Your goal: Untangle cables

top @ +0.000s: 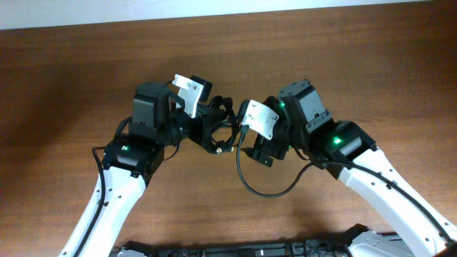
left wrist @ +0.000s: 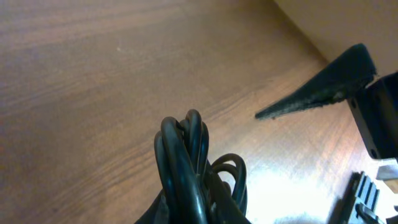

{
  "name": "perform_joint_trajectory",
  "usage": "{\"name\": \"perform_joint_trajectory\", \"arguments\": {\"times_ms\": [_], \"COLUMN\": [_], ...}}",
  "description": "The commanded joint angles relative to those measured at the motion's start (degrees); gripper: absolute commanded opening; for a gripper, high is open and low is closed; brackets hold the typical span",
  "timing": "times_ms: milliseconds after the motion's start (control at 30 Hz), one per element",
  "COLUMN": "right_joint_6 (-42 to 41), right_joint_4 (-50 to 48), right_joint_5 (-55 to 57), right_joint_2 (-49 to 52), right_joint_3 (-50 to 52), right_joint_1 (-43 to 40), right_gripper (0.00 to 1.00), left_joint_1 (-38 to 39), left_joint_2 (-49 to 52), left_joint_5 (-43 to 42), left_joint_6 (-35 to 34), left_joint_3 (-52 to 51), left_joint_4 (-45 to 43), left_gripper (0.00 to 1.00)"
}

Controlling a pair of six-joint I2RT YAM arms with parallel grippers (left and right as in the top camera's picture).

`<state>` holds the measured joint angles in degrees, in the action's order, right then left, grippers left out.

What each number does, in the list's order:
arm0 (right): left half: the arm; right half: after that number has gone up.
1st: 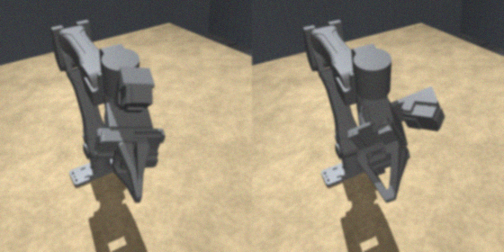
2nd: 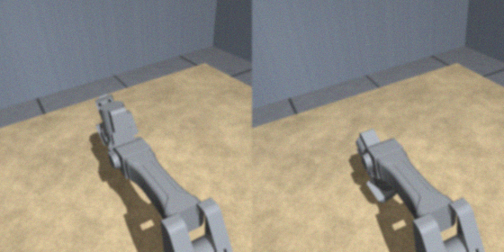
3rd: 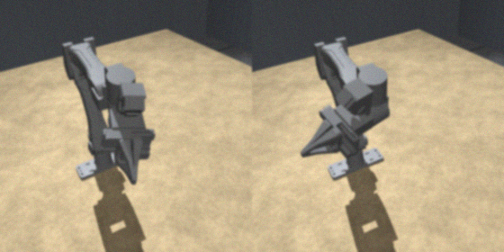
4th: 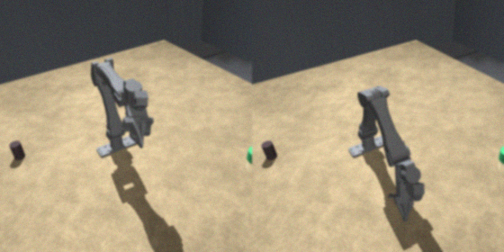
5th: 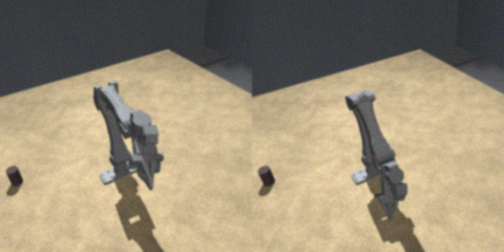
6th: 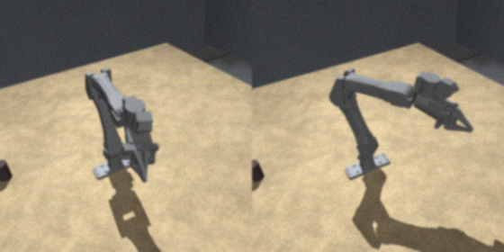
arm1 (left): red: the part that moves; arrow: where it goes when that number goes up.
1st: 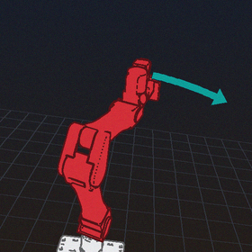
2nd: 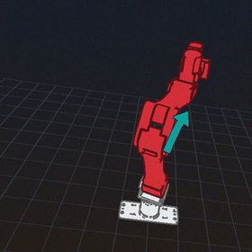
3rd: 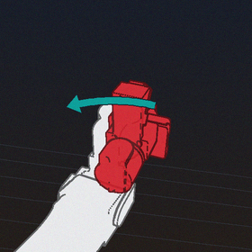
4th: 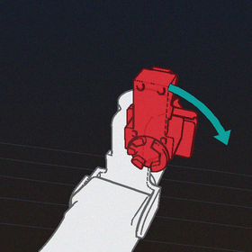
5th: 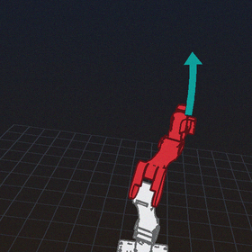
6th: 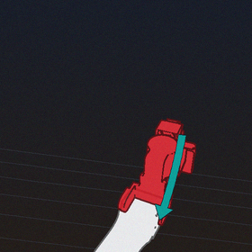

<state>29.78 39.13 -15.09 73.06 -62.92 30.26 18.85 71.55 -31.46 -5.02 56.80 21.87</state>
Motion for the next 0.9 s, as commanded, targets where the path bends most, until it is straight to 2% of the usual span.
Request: {"name": "perform_joint_trajectory", "arguments": {"times_ms": [0,133,200,333,467,567,633,767,867], "right_joint_6": [-12.2,-19.5,-19.8,-26.0,-25.8,-25.6,-25.5,-19.6,-19.5], "right_joint_4": [-1.9,-7.6,-7.7,-7.6,-7.2,-6.6,-6.5,-2.5,-3.6], "right_joint_5": [12.7,12.8,12.8,12.2,9.3,9.3,9.3,9.3,7.4], "right_joint_2": [-1.1,-1.1,-1.1,-1.7,-2.0,-2.0,-2.1,-2.1,-2.3], "right_joint_3": [-1.6,-1.7,-1.7,-1.7,-1.7,-1.7,-1.7,-1.7,-1.7], "right_joint_1": [0.4,0.4,0.3,-2.4,-3.7,-3.7,-3.7,-3.7,-3.7], "right_gripper": [0.99,0.99,0.99,0.99,0.99,0.99,0.99,0.99,0.99], "left_joint_1": [0.1,0.1,-0.7,-5.3,-9.6,-11.5,-11.5,-11.5,-11.5], "left_joint_2": [-0.8,-0.8,-0.9,-0.9,-0.9,-0.9,-0.9,-0.9,-0.9], "left_joint_5": [-2.6,-8.7,-14.7,-23.2,-27.8,-35.3,-35.6,-35.6,-35.6], "left_joint_6": [3.5,4.9,4.9,4.8,4.8,4.8,4.8,4.8,4.8], "left_joint_3": [0.6,0.6,0.6,0.6,0.6,0.6,0.6,0.6,0.6], "left_joint_4": [-0.9,-1.7,-4.4,-5.8,-6.2,-9.6,-10.9,-17.0,-21.2], "left_gripper": [0.00,0.00,0.00,0.00,0.00,0.00,0.00,0.00,0.00]}}
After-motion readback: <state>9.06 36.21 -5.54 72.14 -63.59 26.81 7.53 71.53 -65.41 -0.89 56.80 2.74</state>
